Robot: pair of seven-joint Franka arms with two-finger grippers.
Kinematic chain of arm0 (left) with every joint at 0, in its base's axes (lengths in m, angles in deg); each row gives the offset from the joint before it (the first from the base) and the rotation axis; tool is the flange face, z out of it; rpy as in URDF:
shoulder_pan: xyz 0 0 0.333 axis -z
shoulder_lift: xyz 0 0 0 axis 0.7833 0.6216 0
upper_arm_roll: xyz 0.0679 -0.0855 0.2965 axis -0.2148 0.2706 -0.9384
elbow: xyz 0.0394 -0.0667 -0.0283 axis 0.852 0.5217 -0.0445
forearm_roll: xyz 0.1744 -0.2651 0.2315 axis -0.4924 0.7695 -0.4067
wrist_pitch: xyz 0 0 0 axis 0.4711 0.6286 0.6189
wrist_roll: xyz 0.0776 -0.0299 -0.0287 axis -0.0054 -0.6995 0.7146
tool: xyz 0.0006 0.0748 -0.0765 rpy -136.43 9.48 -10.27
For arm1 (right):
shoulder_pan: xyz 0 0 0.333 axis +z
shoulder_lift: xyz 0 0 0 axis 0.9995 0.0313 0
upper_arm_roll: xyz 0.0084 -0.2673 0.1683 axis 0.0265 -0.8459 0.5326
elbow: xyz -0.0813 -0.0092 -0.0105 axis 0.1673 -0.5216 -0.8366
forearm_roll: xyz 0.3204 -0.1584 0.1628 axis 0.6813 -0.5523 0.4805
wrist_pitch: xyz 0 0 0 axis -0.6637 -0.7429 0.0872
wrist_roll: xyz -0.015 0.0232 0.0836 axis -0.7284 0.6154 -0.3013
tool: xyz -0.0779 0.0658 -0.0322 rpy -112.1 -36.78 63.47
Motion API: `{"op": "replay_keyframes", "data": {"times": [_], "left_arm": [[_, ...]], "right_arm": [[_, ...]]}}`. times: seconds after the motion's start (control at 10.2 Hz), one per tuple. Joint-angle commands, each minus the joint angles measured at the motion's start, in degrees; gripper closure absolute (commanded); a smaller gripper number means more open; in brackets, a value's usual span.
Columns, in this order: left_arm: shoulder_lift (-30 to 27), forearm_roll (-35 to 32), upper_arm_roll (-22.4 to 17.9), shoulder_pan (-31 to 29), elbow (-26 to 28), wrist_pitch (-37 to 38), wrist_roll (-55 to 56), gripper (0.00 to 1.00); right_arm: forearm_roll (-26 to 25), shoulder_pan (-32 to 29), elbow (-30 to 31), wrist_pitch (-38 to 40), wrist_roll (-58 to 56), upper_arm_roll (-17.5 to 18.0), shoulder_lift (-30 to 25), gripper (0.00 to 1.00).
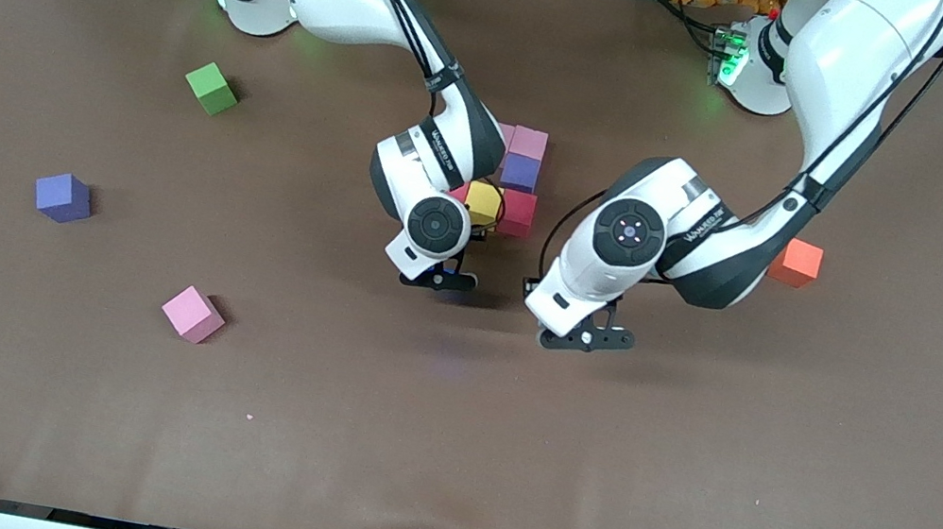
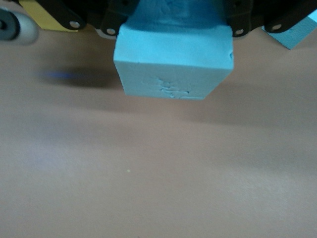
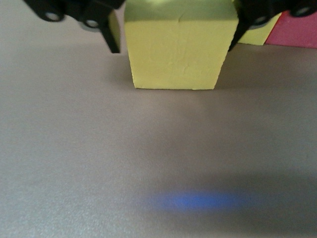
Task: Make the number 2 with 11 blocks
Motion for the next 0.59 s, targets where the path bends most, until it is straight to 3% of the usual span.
{"op": "replay_keyframes", "data": {"times": [0.0, 0.49], "left_arm": [[-1.0, 0.4, 0.0, 1.2, 0.4, 2.7, 1.4, 1.00], [-0.8, 0.9, 0.1, 3.5, 0.3, 3.6, 3.9, 1.00]], "right_arm": [[0.8, 0.2, 0.7, -0.2, 0.7, -0.6, -2.1, 0.00], [1.0, -3.7, 0.8, 2.5, 0.6, -0.6, -8.4, 0.00]]}}
